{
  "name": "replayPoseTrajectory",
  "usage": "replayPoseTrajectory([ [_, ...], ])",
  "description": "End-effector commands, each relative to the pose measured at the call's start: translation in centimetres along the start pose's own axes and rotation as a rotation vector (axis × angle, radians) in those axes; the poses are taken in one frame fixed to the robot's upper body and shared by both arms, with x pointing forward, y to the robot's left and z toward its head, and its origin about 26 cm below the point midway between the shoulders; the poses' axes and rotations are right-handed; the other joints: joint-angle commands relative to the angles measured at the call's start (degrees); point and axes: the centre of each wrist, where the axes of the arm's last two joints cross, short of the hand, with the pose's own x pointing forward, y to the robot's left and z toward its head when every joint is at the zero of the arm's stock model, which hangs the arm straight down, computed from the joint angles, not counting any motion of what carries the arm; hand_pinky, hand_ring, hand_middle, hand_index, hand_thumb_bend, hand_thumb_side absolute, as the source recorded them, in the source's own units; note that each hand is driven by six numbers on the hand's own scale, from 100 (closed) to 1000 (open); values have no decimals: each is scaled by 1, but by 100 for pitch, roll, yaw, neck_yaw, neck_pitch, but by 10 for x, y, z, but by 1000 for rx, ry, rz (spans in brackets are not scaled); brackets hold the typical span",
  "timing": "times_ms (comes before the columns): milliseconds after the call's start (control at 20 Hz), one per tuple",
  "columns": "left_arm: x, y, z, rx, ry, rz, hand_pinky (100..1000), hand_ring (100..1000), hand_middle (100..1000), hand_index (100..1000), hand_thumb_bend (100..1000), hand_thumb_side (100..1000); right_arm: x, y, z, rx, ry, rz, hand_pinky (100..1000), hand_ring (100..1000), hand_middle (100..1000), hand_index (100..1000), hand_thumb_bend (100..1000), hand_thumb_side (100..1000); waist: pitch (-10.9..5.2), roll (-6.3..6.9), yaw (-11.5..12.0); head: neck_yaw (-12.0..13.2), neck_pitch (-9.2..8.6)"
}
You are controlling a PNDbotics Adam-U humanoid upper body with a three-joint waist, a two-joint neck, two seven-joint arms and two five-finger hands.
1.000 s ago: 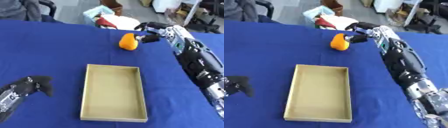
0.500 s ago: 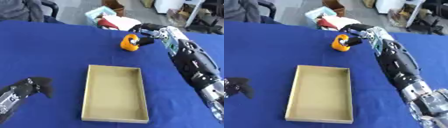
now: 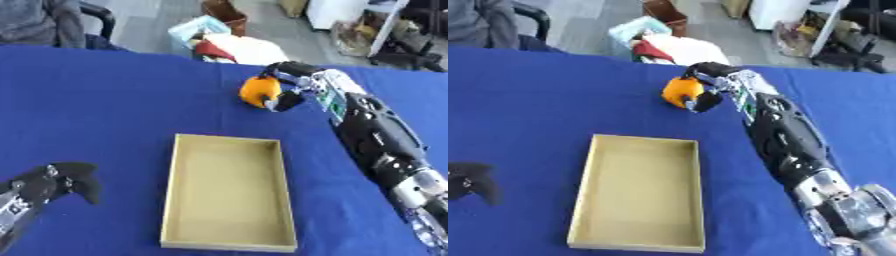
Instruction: Pick up objects on the table and place them in the box.
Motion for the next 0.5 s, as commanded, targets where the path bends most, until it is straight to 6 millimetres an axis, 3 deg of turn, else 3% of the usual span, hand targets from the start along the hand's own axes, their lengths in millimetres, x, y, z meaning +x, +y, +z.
replayPoseTrajectory([
  [50,7,3,-3,-10,-18,-23,722,602,616,846,124,1000,-2,-16,3,-104,4,32,760,773,767,487,100,249,-90,36,-1,-21,-60],
  [150,6,3,-3,-9,-17,-22,722,602,616,846,125,1000,-2,-18,4,-170,-6,33,753,753,737,409,100,229,-99,31,-11,-16,-51],
  [200,6,3,-3,-8,-15,-22,722,602,616,845,124,1000,-1,-19,4,-197,-15,32,742,732,688,317,100,206,-105,33,-21,-8,-46],
  [500,6,4,-1,0,-12,-20,722,602,616,845,123,1000,5,-34,6,-319,-106,39,719,650,589,209,100,169,-155,47,-109,15,-19],
])
